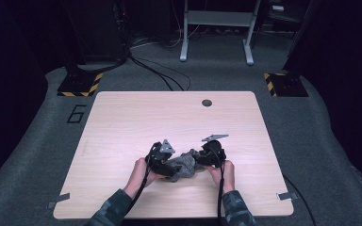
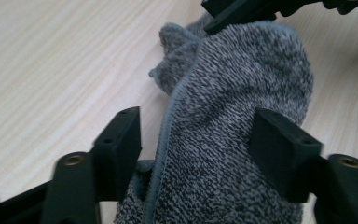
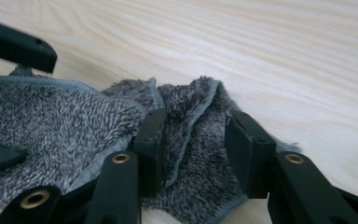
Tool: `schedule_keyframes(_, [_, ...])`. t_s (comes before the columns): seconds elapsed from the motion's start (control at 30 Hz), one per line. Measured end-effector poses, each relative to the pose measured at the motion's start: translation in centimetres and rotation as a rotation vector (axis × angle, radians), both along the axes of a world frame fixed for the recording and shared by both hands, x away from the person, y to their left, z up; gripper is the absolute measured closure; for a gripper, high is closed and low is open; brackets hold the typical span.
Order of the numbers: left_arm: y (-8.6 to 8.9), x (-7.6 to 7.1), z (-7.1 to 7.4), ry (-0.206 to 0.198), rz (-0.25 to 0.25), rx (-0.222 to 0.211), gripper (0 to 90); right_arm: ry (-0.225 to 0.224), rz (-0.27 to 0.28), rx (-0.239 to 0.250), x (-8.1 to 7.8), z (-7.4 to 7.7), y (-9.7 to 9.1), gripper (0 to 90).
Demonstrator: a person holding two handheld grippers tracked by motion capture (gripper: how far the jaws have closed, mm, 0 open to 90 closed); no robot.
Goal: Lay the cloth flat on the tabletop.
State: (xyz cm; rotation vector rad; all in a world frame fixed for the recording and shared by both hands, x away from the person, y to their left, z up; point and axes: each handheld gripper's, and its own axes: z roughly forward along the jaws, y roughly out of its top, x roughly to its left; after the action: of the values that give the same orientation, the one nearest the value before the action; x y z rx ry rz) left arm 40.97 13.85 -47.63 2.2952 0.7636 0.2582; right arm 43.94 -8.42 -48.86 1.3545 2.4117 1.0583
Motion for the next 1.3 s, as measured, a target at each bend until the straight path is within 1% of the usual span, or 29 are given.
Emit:
schedule_keyframes(0.03, [0.2,-0.1,-0.2,-0.009,0.008,-0.005,46.0,0.017,0.005,-0.010,0.1,-0.2,0.3,62.0])
schedule_keyframes(0.07, [0.4,-0.1,-0.2,-0.003,0.003,-0.009,52.9,0.015,0.010,-0.025,0.2,-0.5,0.5,66.6])
schedule_keyframes(0.1, [0.5,-0.2,-0.2,-0.013,0.004,-0.004,60.6,0.029,0.002,-0.025,0.2,-0.6,0.8,70.8])
schedule_keyframes(0.13, [0.6,-0.3,-0.3,-0.028,0.009,-0.001,66.3,0.030,0.010,-0.049,0.2,-1.0,1.1,74.7])
schedule_keyframes(0.17, [0.7,-0.5,-0.4,-0.034,0.008,-0.003,71.5,0.035,0.012,-0.060,0.2,-1.3,1.4,78.3])
schedule_keyframes(0.2, [0.8,-0.6,-0.5,-0.043,0.015,-0.015,75.8,0.039,0.017,-0.068,0.2,-1.6,1.5,82.1])
schedule_keyframes(0.23, [0.9,-0.7,-0.6,-0.050,0.018,-0.015,79.2,0.037,0.017,-0.067,0.1,-1.8,1.7,84.9])
schedule_keyframes(0.27, [1.1,-0.7,-0.6,-0.051,0.023,-0.016,81.9,0.029,0.019,-0.062,0.0,-1.9,1.6,86.7])
schedule_keyframes(0.3, [1.4,-0.8,-0.7,-0.056,0.031,-0.028,84.0,0.032,0.014,-0.054,0.0,-1.9,1.6,87.6])
schedule_keyframes(0.37, [1.9,-0.8,-0.7,-0.057,0.054,-0.044,86.8,0.019,0.006,-0.069,-0.2,-1.8,1.4,88.3])
schedule_keyframes(0.4, [2.1,-0.8,-0.6,-0.061,0.060,-0.043,87.3,0.014,0.001,-0.069,-0.3,-1.7,1.3,88.4])
schedule_keyframes(0.47, [2.7,-0.8,-0.6,-0.058,0.078,-0.060,87.6,0.002,-0.009,-0.073,-0.6,-1.5,1.0,88.5])
schedule_keyframes(0.53, [3.2,-0.8,-0.7,-0.059,0.082,-0.047,87.8,-0.006,-0.015,-0.065,-0.9,-1.2,0.5,88.5])
schedule_keyframes(0.57, [3.3,-0.9,-0.9,-0.058,0.094,-0.044,87.8,-0.010,-0.021,-0.060,-1.1,-1.1,0.2,88.5])
schedule_keyframes(0.67, [3.9,-0.9,-1.3,-0.040,0.098,-0.028,87.8,-0.012,-0.019,-0.055,-1.7,-1.0,-0.4,88.4])
schedule_keyframes(0.7, [4.1,-1.0,-1.5,-0.040,0.103,-0.030,87.9,-0.011,-0.019,-0.057,-2.0,-1.0,-0.5,88.5])
schedule_keyframes(0.73, [4.2,-1.0,-1.6,-0.030,0.096,-0.023,87.8,-0.014,-0.020,-0.054,-2.2,-1.1,-0.6,88.4])
schedule_keyframes(0.77, [4.2,-1.2,-1.8,-0.033,0.103,-0.031,87.8,-0.018,-0.010,-0.056,-2.5,-1.1,-0.7,88.4])
schedule_keyframes(0.83, [4.3,-1.3,-1.7,-0.021,0.094,-0.021,87.7,-0.019,0.012,-0.062,-3.0,-1.2,-0.6,88.3])
schedule_keyframes(0.87, [4.4,-1.5,-1.7,-0.026,0.094,-0.013,87.6,-0.020,0.021,-0.058,-3.3,-1.2,-0.5,88.2])
schedule_keyframes(0.93, [4.5,-1.6,-1.7,-0.008,0.089,-0.013,87.1,-0.012,0.052,-0.074,-3.9,-1.2,-0.1,86.9])
schedule_keyframes(0.97, [4.6,-1.6,-1.6,-0.011,0.089,-0.008,85.5,-0.020,0.065,-0.078,-4.0,-1.1,-0.1,82.5])
schedule_keyframes(1.0, [4.8,-1.6,-1.4,-0.012,0.090,-0.005,80.5,-0.026,0.075,-0.074,-4.2,-0.9,0.0,78.1])
schedule_keyframes(1.07, [5.1,-1.3,-1.0,0.002,0.100,-0.005,69.2,-0.047,0.056,-0.051,-4.4,-0.4,-0.3,73.4])
schedule_keyframes(1.13, [5.2,-0.8,-0.6,0.003,0.124,-0.006,55.0,-0.070,0.019,-0.005,-4.1,0.5,-1.2,70.8])
schedule_keyframes(1.17, [5.2,-0.5,-0.4,0.002,0.139,-0.021,49.8,-0.078,-0.002,0.009,-4.0,0.8,-1.5,69.8])
schedule_keyframes(1.23, [4.8,0.3,0.1,0.012,0.141,-0.016,41.8,-0.087,-0.062,0.014,-3.4,1.2,-2.3,68.6])
schedule_keyframes(1.27, [4.5,0.6,0.1,0.009,0.143,-0.021,39.1,-0.081,-0.079,0.008,-3.0,1.2,-2.6,68.3])
schedule_keyframes(1.3, [4.1,1.0,0.2,0.022,0.140,-0.029,37.3,-0.079,-0.090,-0.001,-2.7,1.1,-2.8,67.8])
